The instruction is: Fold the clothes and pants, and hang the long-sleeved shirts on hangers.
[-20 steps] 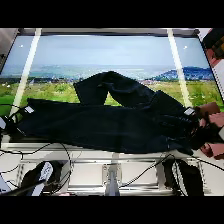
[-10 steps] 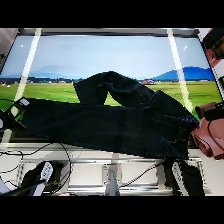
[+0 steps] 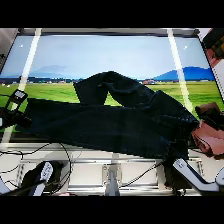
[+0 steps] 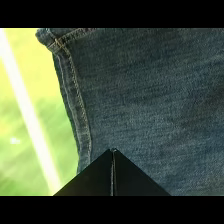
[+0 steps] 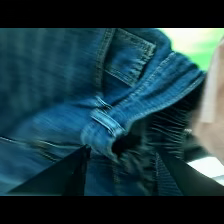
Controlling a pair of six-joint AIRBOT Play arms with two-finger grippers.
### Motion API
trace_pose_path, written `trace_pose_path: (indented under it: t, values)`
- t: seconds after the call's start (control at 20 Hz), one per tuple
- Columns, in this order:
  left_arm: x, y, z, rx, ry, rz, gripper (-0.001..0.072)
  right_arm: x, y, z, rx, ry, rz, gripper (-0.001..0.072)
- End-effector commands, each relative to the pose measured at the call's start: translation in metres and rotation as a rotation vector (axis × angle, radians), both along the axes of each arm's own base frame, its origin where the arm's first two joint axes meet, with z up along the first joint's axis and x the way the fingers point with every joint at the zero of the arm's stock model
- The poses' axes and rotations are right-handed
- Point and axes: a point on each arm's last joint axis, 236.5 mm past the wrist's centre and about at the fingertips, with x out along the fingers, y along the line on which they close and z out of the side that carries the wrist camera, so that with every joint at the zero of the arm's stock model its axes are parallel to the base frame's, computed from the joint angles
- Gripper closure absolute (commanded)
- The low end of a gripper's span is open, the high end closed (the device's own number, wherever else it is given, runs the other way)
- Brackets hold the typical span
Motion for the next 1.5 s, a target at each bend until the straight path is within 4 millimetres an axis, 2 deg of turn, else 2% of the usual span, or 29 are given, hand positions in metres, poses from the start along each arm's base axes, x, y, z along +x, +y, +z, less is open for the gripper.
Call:
trace_pose_path:
  t: [0.0, 0.2, 0.4, 0.5, 0.65, 0.7, 0.75, 0.8, 0.85, 1.0, 1.1, 1.2, 1.35, 1.45]
  values:
    - [0.005, -0.007, 0.002, -0.04, -0.026, 0.011, 0.0685, 0.003, -0.005, -0.01, 0.203, -0.017, -0.169, 0.0262]
    - [0.014, -0.021, 0.005, -0.125, -0.075, 0.028, 0.0684, 0.004, -0.01, -0.031, 0.266, 0.051, -0.261, 0.0264]
    - [0.017, -0.026, 0.007, -0.158, -0.095, 0.035, 0.0685, 0.009, 0.003, -0.057, 0.292, 0.131, -0.221, 0.0265]
    - [0.018, -0.028, 0.007, -0.167, -0.1, 0.037, 0.0685, 0.01, 0.0, -0.075, 0.247, 0.19, -0.222, 0.0266]
    - [0.018, -0.028, 0.007, -0.167, -0.1, 0.037, 0.0684, 0.047, -0.024, -0.082, 0.116, 0.082, -0.276, 0.0401]
    - [0.018, -0.028, 0.007, -0.167, -0.1, 0.037, 0.0684, 0.058, -0.031, -0.082, 0.072, 0.048, -0.291, 0.0517]
    - [0.018, -0.028, 0.007, -0.167, -0.1, 0.037, 0.0684, 0.067, -0.036, -0.083, 0.045, 0.029, -0.306, 0.0576]
    - [0.018, -0.028, 0.007, -0.167, -0.1, 0.037, 0.0684, 0.075, -0.036, -0.084, 0.034, 0.012, -0.307, 0.0673]
    - [0.019, -0.029, 0.008, -0.175, -0.105, 0.039, 0.0685, 0.084, -0.032, -0.084, 0.034, -0.008, -0.302, 0.0669]
    - [0.041, -0.037, 0.018, -0.271, -0.21, 0.086, 0.0685, 0.124, -0.009, -0.064, 0.003, -0.125, -0.153, 0.0669]
    - [0.064, -0.04, 0.03, -0.373, -0.327, 0.155, 0.0685, 0.156, 0.005, -0.034, -0.041, -0.23, -0.019, 0.0669]
    - [0.082, -0.039, 0.041, -0.476, -0.427, 0.234, 0.0684, 0.19, 0.014, 0.005, -0.101, -0.348, 0.083, 0.067]
    - [0.093, -0.039, 0.042, -0.565, -0.473, 0.3, 0.0684, 0.226, 0.012, 0.053, -0.236, -0.49, 0.174, 0.067]
    - [0.094, -0.042, 0.033, -0.596, -0.445, 0.308, 0.0684, 0.238, -0.003, 0.064, -0.317, -0.537, 0.159, 0.067]
